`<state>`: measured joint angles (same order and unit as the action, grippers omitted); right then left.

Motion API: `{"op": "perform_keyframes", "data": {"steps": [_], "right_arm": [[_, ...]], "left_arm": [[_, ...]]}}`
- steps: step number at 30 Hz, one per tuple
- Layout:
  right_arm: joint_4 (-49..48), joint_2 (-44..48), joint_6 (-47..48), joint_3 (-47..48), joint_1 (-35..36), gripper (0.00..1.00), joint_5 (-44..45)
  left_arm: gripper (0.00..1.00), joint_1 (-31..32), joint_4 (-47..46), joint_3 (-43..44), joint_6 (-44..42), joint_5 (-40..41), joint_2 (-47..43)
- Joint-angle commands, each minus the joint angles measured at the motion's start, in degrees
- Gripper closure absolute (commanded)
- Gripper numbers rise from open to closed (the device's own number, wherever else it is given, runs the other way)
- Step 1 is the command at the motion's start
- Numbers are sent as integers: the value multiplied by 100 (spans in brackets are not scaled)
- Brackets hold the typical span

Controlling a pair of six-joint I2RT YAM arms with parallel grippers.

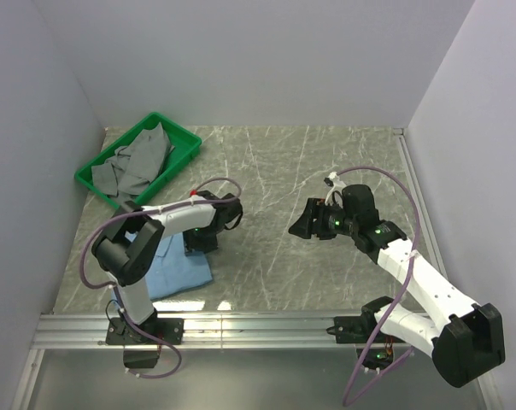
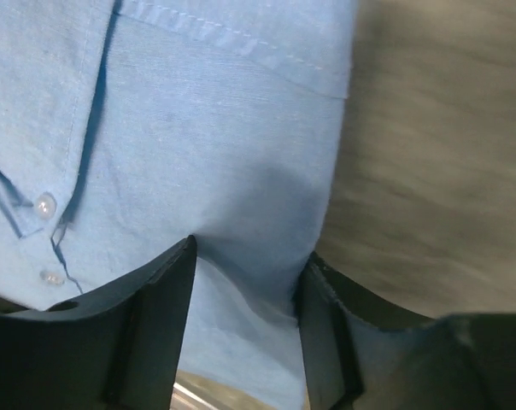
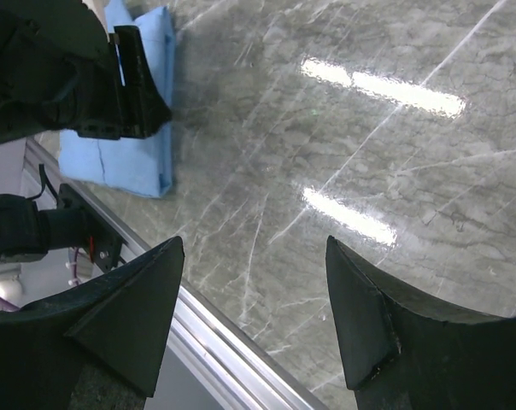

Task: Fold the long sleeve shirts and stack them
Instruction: Neatly place the folded shirt to the corner

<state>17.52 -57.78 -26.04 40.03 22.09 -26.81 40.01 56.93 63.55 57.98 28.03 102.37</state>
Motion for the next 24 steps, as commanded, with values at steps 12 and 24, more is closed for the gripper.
{"op": "perform_keyframes", "data": {"steps": [12, 24], "right_arm": [[-266, 153, 55, -74, -38, 26, -228], [-231, 100, 64, -57, -38, 27, -290]], "left_arm": [[60, -1223, 91, -115, -2148, 555, -252], [64, -1619, -104, 52, -2837, 853, -86]]}}
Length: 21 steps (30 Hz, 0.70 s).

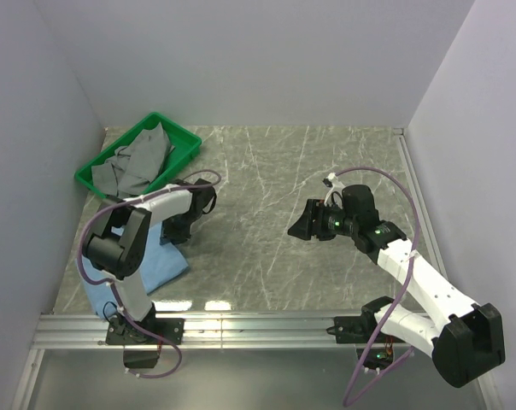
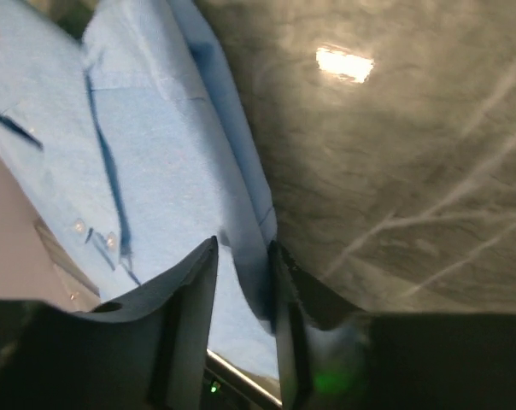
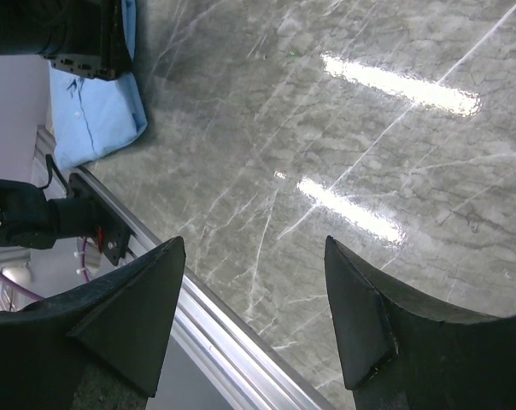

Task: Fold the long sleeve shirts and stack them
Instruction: Neatly place the folded shirt to the corner

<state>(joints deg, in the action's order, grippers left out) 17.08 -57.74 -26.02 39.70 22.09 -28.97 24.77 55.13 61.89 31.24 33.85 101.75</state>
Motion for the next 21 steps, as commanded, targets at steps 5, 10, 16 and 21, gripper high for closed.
{"op": "perform_keyframes", "data": {"steps": [5, 10, 16, 21], "right_arm": [[-188, -1, 53, 11, -38, 27, -109], [-161, -1, 36, 20, -29, 27, -118], [-144, 69, 18, -33, -38, 27, -126], [-170, 61, 9, -68, -20, 28, -196]], "left_arm": [[32, 62, 577, 894, 1221, -273, -375], [15, 36, 727, 853, 3025, -370, -989], [14, -648, 332, -255, 4705, -238, -2095], [13, -1668, -107, -1151, 5593, -387, -2862]]}}
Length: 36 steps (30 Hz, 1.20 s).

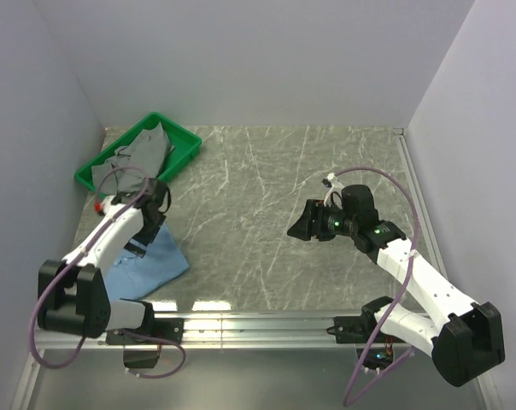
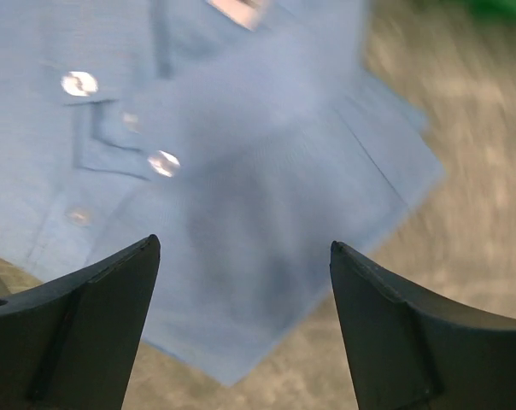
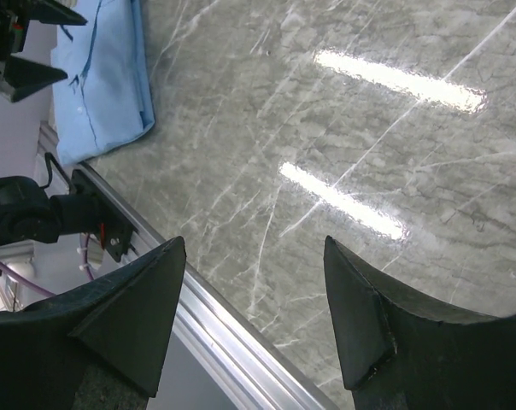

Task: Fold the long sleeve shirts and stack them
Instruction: Neatly place the folded shirt to the corner

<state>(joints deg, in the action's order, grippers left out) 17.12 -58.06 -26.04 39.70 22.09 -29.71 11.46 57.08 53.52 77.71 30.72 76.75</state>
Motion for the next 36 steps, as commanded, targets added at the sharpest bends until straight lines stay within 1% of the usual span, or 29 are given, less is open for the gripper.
{"op": "perform_keyframes", "data": {"steps": [1, 2, 4, 5, 8, 10, 11, 13, 14, 16, 17, 18, 19, 20, 21, 22, 23, 25, 26, 27, 29, 30, 32, 33, 34, 36], "right_arm": [[-174, 102, 11, -59, -29, 28, -131], [-183, 93, 3, -68, -29, 28, -148], [-174, 93, 3, -85, -20, 28, -166], [-183, 111, 3, -77, -20, 28, -158], [-157, 93, 3, -86, -29, 28, -140], [-148, 85, 3, -86, -20, 28, -140], [-139, 76, 3, -77, -20, 28, -140], [-122, 67, 3, -77, -20, 28, -140], [-122, 50, 11, -68, -20, 28, -131], [-113, 41, 3, -68, -20, 28, -131], [-104, 15, 3, -51, -20, 28, -122], [-104, 14, 20, -42, -29, 28, -122], [-104, -3, 12, -33, -20, 28, -122], [-104, -12, 11, -24, -20, 28, -122], [-95, -38, 3, -7, -29, 28, -131], [-113, -56, 3, 2, -29, 28, -140], [-113, -56, 3, 2, -20, 28, -157], [-113, -91, 3, 20, -29, 28, -192], [-113, -117, -6, 20, -29, 28, -193], [-122, -126, -6, 20, -29, 28, -193], [-130, -144, -24, 20, -29, 28, -210], [-139, -153, -32, 20, -20, 29, -228], [-139, -188, -24, 37, -29, 29, -237], [-139, -205, -15, 46, -29, 29, -237], [-139, -205, -24, 46, -29, 29, -237], [-166, -223, -32, 38, -29, 29, -254]], "left_arm": [[13, -451, -372, -411, 1052, -66, -545], [12, -696, -425, -482, 1149, -84, -617], [12, -891, -670, -658, 1141, -84, -722], [12, -1109, -724, -702, 1115, -110, -706], [12, -1671, -1049, -921, 940, -487, -442], [14, -1884, -1190, -1071, 843, -637, -188], [15, -2076, -1399, -1106, 651, -690, -100], [17, -2253, -1585, -1133, 404, -760, 119], [18, -2393, -1708, -1124, 107, -734, 190], [20, -2543, -1797, -984, -229, -708, 436], [21, -2648, -1858, -931, -691, -673, 507], [22, -2710, -1998, -800, -931, -655, 603], [22, -2763, -2025, -729, -1168, -629, 778], [21, -2824, -2069, -668, -1658, -542, 876], [21, -2851, -2174, -554, -1933, -523, 964], [21, -2851, -2175, -492, -2144, -436, 1130], [20, -2851, -2210, -448, -2564, -226, 1192], [20, -2851, -2271, -369, -2944, -6, 1333], [19, -2851, -2306, -377, -3338, 48, 1360], [18, -2851, -2272, -351, -3472, 179, 1369], [17, -2886, -2122, -316, -3587, 154, 1273], [17, -2878, -2113, -333, -3640, -64, 1037], [15, -2782, -1877, -281, -3544, -153, 729], [14, -2738, -1772, -159, -3509, -171, 431], [13, -2676, -1579, -62, -3335, -163, 307], [12, -2501, -938, 290, -3027, -84, -9]]}}
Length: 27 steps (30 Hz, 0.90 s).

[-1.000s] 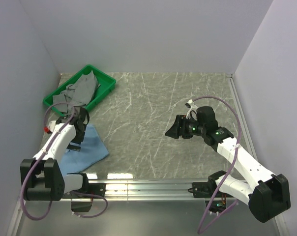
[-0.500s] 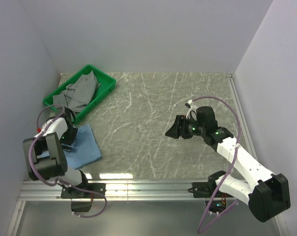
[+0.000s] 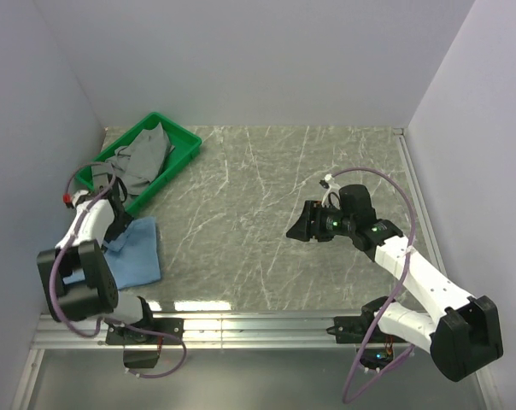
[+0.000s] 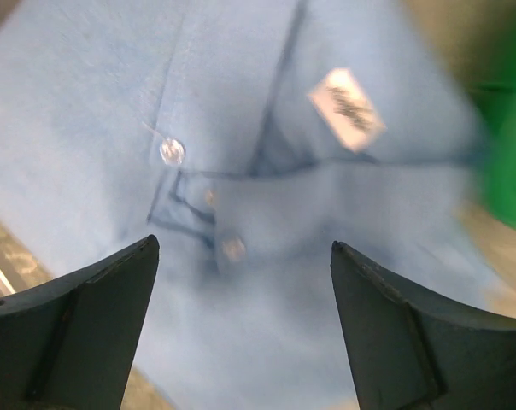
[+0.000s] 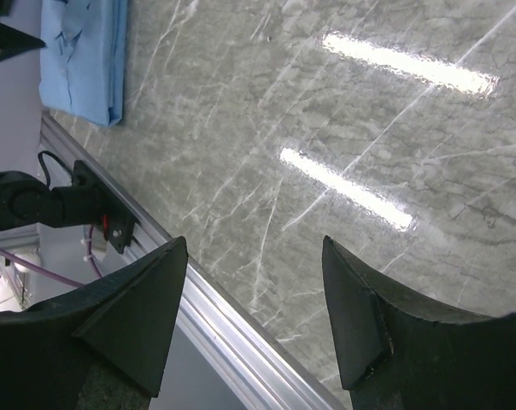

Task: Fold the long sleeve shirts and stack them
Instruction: Neatly place the folded shirt to the corner

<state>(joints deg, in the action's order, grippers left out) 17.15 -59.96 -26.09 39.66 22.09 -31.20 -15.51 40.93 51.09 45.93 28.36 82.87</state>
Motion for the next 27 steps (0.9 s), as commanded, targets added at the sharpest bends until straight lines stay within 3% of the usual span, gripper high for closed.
{"op": "perform_keyframes", "data": {"steps": [1, 4, 11, 19, 27], "right_arm": [[-177, -33, -19, 42, -29, 29, -106], [-168, -85, -11, 68, -29, 29, -106], [-124, -60, -11, 103, -29, 30, -79], [8, 169, 33, 42, -29, 30, 158], [-27, 161, 51, 16, -29, 30, 141]], "left_arm": [[12, 267, 828, 621, 362, 135, -727], [16, 662, 1049, 832, 653, 22, -1062], [25, 1681, -198, 709, 663, -270, -633], [27, 1727, -1350, 68, 416, -744, 80], [26, 1674, -1237, -1012, 776, -981, 28]]}}
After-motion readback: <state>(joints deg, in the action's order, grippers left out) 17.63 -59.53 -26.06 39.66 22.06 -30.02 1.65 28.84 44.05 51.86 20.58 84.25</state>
